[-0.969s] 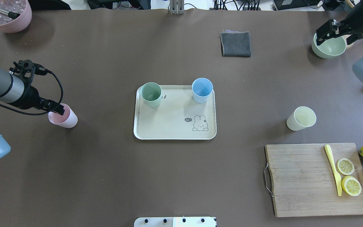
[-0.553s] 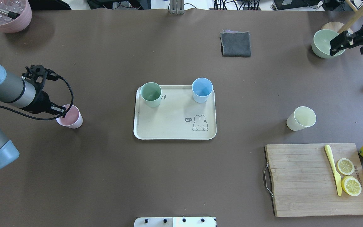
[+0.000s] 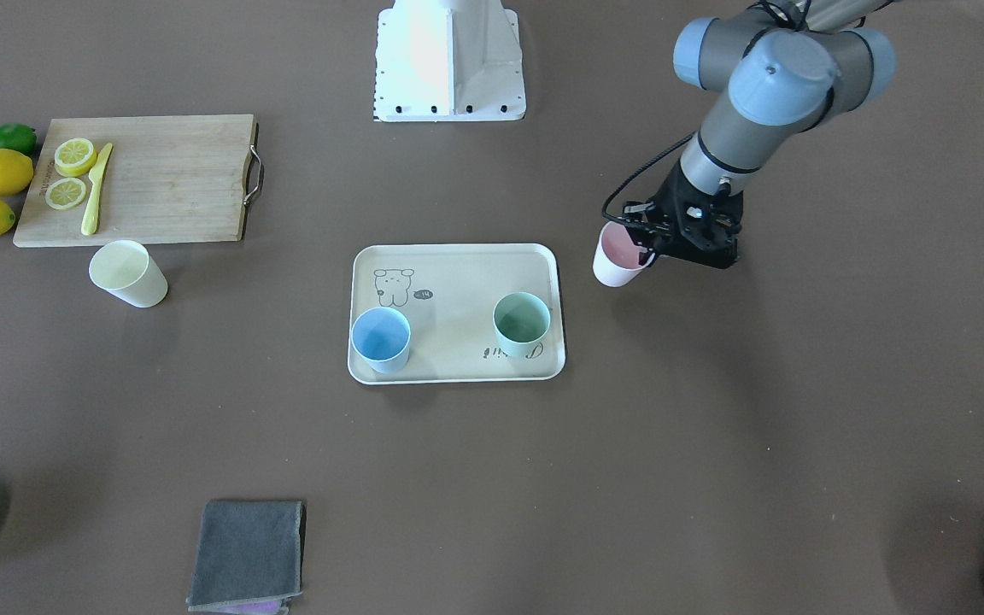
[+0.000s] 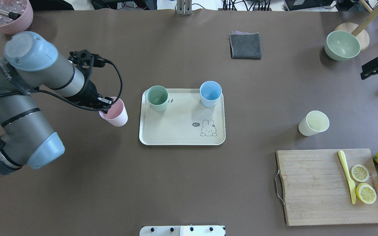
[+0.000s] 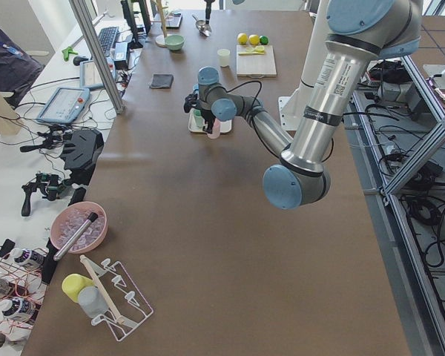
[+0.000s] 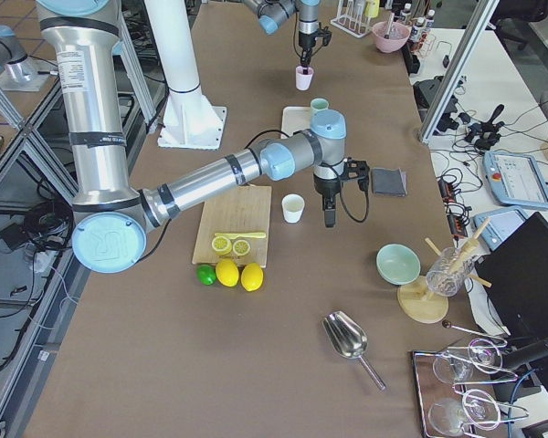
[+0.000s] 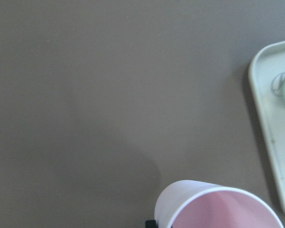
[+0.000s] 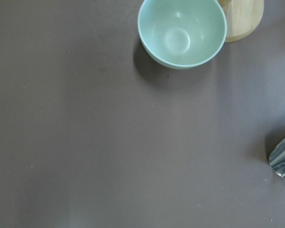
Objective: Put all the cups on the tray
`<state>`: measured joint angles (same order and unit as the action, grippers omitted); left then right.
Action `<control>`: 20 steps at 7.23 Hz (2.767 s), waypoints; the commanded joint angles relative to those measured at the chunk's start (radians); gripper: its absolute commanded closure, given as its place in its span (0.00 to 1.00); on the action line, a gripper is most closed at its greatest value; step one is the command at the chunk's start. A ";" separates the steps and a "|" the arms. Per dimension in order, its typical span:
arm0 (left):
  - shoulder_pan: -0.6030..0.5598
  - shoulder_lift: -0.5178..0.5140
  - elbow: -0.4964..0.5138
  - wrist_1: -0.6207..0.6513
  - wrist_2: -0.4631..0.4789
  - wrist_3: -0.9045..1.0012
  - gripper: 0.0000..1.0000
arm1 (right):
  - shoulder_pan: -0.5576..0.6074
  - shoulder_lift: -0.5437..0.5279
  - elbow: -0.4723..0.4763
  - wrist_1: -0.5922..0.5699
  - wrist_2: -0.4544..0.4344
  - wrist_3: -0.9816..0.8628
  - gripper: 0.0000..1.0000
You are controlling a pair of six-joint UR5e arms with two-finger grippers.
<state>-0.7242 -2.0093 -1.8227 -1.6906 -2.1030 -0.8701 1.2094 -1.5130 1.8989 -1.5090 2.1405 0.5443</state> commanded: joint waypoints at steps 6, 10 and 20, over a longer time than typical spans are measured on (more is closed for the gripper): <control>0.147 -0.143 0.092 0.008 0.167 -0.127 0.03 | -0.109 -0.036 -0.006 0.095 0.013 0.154 0.00; -0.018 -0.147 0.046 0.019 0.068 -0.066 0.02 | -0.203 -0.064 -0.006 0.217 0.013 0.313 0.00; -0.138 -0.138 0.056 0.069 0.006 0.066 0.02 | -0.444 -0.089 -0.032 0.438 -0.171 0.543 1.00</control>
<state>-0.8605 -2.1471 -1.7684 -1.6227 -2.0959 -0.8039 0.7694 -1.6346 1.8620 -1.0659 1.9693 1.0725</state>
